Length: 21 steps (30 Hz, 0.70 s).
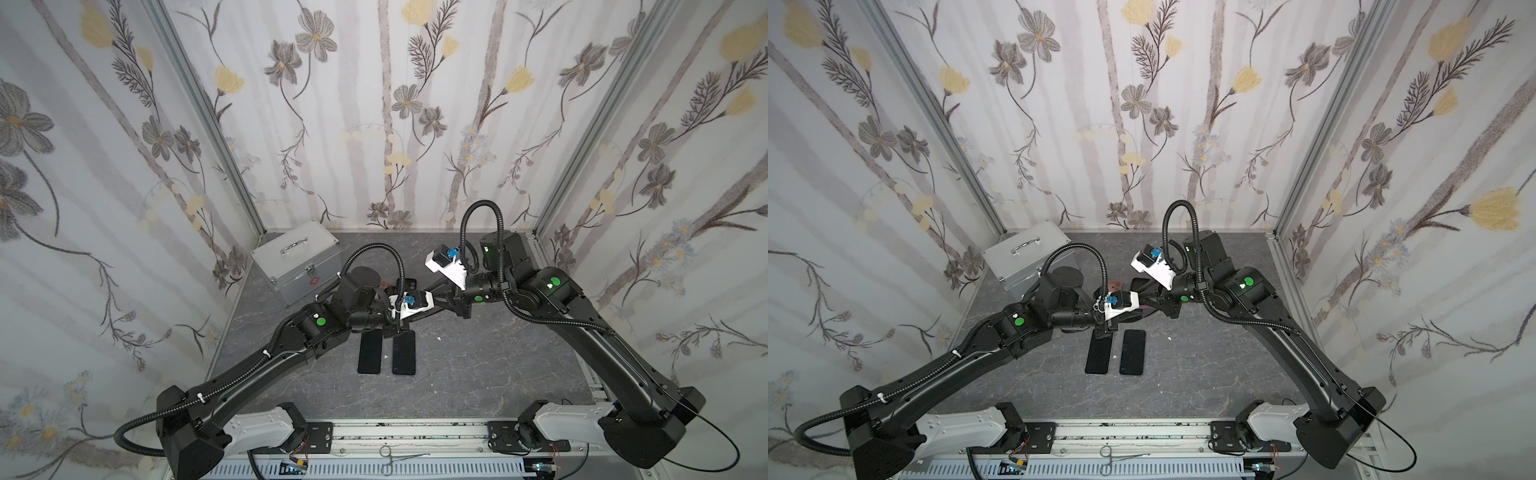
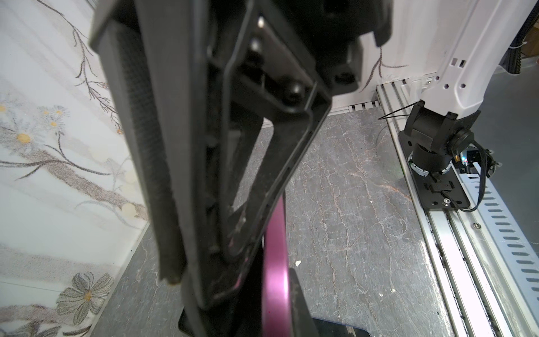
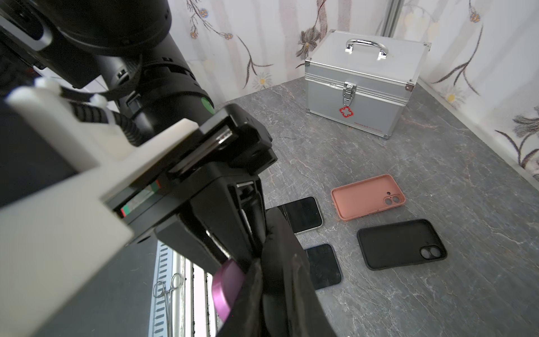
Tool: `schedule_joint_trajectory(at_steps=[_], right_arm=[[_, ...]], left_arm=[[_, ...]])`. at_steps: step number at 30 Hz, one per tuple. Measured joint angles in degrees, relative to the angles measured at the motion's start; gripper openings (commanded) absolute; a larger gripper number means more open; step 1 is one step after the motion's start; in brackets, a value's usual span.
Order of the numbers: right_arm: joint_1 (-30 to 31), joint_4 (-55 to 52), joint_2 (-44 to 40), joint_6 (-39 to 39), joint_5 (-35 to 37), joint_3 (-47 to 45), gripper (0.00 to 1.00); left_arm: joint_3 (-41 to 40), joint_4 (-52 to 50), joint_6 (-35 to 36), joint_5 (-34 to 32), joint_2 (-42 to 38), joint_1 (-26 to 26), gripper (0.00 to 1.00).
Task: Take the phone out of the phone case
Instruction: Remove the phone case from the phone.
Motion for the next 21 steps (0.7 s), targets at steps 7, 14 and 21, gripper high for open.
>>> schedule_joint_trajectory(at_steps=[7,14,21], right_arm=[[-2.38,1.75,-0.24,4.22,-3.26,-1.7,0.0],[-13.55,9.57,0.83,17.4,4.04,-10.62,0.0],[-21.92,21.27,-7.74,30.88,11.85,-24.59,0.0]], left_arm=[[-0.33,0.07,-0.02,-0.35,-0.42,-0.7,0.0],[-0.7,2.54,-0.66,2.16,-0.17,-4.33,0.0],[-7.52,13.57,-13.05,-0.37,-0.04,-5.03,0.0]])
